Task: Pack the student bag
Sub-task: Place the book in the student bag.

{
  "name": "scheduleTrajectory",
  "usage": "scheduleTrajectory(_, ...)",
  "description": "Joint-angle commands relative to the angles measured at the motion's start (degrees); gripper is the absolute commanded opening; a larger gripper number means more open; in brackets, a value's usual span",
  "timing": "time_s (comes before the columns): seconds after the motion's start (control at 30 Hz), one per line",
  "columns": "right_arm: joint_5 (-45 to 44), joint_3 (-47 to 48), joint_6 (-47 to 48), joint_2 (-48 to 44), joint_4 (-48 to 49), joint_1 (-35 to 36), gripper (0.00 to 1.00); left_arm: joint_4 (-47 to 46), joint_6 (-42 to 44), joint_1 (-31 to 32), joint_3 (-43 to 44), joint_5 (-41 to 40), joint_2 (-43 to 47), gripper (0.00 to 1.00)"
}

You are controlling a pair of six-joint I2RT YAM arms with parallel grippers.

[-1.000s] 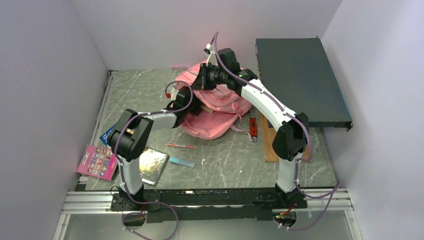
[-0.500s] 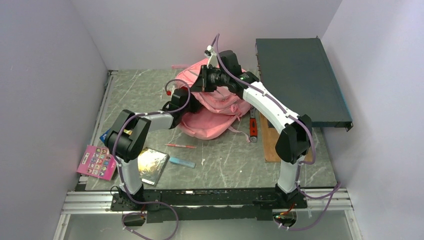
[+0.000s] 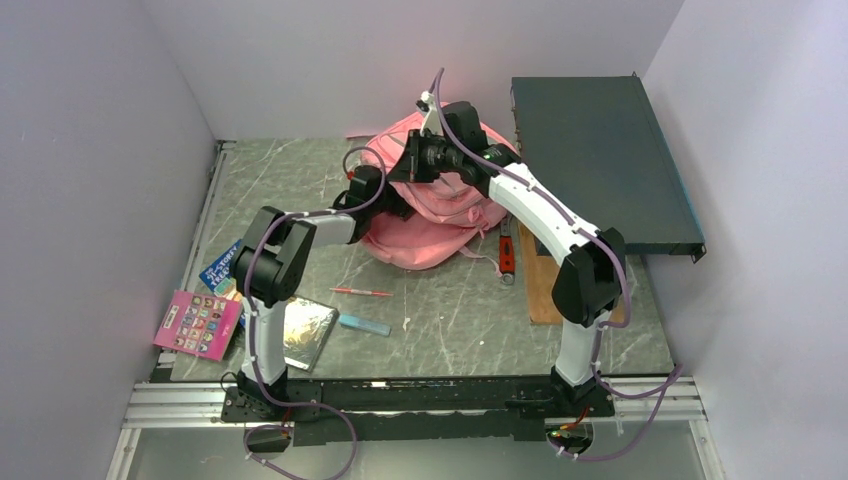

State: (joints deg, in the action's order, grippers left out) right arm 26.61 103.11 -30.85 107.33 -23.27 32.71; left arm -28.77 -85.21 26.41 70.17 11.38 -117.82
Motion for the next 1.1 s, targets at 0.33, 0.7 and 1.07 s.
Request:
scheduleTrajectory(0.33, 3.45, -2.49, 0.59, -7.41, 7.89, 0.71, 0.0, 15.46, 17.54, -4.15, -10.21, 14.1, 16.64, 0.8)
scheduleTrajectory(0.7, -1.37, -5.93, 2.52, -9.47, 6.83, 0.22, 0.0, 19.83, 28.24, -6.07, -20.46, 17.53, 32.83, 0.92)
scheduleTrajectory(1.07, -4.78, -12.05, 4.93, -10.16, 9.67, 0.97, 0.0, 26.36, 49.26, -6.42, -21.8, 25.06, 46.52, 0.95)
